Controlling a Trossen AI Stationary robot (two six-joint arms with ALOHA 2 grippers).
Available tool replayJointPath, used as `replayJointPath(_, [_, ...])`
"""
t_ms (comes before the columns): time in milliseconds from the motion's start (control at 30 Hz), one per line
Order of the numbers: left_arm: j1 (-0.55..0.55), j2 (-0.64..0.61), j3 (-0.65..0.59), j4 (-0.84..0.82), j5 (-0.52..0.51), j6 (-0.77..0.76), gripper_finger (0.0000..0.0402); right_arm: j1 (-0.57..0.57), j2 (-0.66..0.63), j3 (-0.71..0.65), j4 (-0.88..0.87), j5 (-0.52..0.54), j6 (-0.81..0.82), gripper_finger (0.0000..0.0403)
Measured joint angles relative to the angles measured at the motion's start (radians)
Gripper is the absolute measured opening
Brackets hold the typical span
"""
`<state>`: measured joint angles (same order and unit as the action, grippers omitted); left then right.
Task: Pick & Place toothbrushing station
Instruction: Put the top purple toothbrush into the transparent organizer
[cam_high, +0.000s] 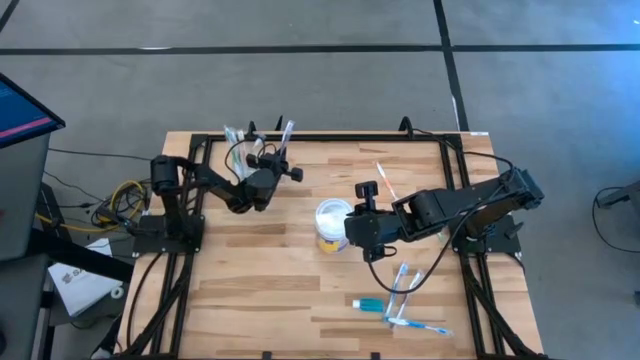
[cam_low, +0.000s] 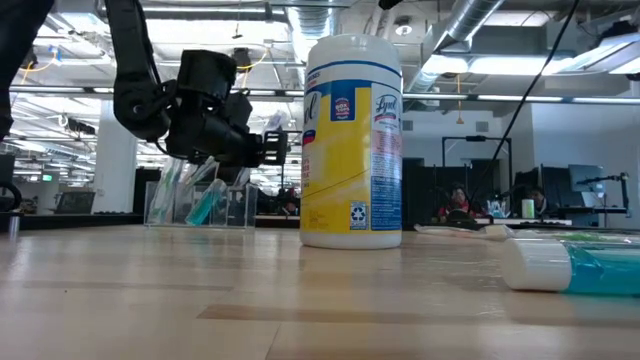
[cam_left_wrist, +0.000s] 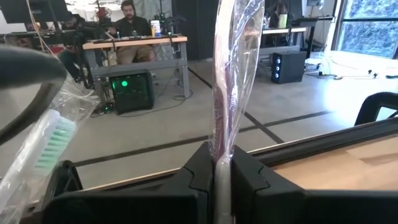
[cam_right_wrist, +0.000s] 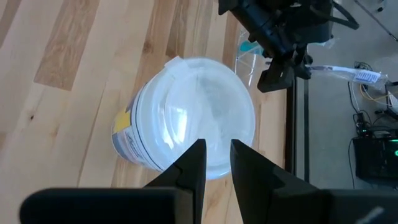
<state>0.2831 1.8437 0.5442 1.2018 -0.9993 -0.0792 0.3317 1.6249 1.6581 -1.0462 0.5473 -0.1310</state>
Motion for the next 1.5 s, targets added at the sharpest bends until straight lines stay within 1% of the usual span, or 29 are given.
replayJointPath(200, [-0.008, -0.004, 0.0, 0.004, 0.015, -0.006, 0.0017, 0.0, -0.003, 0.0, 0.0, 0.0, 0.0, 0.0064])
replayJointPath(267, [-0.008, -0.004, 0.0, 0.002, 0.043, -0.008, 0.0023, 0.0, -0.003, 0.0, 0.0, 0.0, 0.0, 0.0064])
replayJointPath(367, [-0.008, -0.004, 0.0, 0.002, 0.053, -0.008, 0.0033, 0.0, -0.003, 0.0, 0.0, 0.0, 0.0, 0.0064])
replayJointPath(500, [-0.011, -0.004, 0.0, 0.002, 0.054, -0.008, 0.0038, 0.0, -0.003, 0.0, 0.0, 0.0, 0.0, 0.0064])
replayJointPath(1033, [-0.031, -0.004, 0.0, -0.003, 0.054, -0.007, 0.0036, 0.001, -0.003, 0.0, 0.0, 0.0, 0.0, 0.0064])
replayJointPath(1500, [-0.06, -0.004, -0.002, -0.017, 0.054, -0.004, 0.0065, 0.001, -0.003, 0.0, -0.001, -0.001, 0.001, 0.0064])
